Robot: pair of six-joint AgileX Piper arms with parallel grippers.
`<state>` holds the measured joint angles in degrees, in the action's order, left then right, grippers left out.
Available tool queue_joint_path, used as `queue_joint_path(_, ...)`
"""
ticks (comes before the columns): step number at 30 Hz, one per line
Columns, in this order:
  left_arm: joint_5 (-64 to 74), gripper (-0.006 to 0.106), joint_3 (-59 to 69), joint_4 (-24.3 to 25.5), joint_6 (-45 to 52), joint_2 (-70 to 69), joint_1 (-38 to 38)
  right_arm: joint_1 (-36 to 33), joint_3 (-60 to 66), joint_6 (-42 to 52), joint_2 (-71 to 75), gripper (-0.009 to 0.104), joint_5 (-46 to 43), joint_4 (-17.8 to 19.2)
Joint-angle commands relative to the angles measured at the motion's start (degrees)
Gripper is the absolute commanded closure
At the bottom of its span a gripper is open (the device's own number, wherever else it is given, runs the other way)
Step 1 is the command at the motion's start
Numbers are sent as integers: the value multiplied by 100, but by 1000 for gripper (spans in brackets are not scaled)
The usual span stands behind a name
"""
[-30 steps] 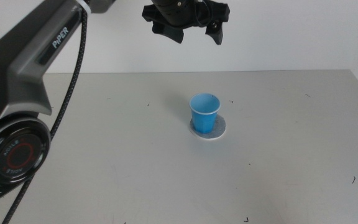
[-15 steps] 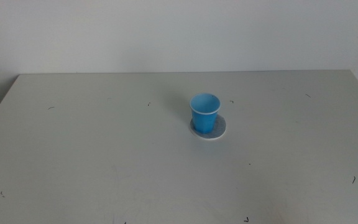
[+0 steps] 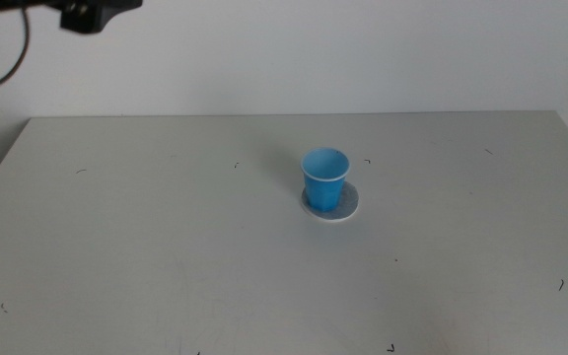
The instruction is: Place an empty cup on a cup mat.
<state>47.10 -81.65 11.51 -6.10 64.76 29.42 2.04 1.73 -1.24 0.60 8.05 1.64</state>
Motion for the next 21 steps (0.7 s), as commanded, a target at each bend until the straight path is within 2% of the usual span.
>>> queue_joint_path(1, -828, -4, 577, 129, -148, -553, -190, -3, -48, 29, 149, 1, -428, 79)
queue_joint_path(10, -2418, -4, 3256, 86, -147, -1852, -1193, -3, -48, 29, 149, 1, -428, 79)
queue_joint_path(21, -5166, -4, 6453, 84, -160, -3659, -2089, -3, -48, 29, 149, 1, -428, 79)
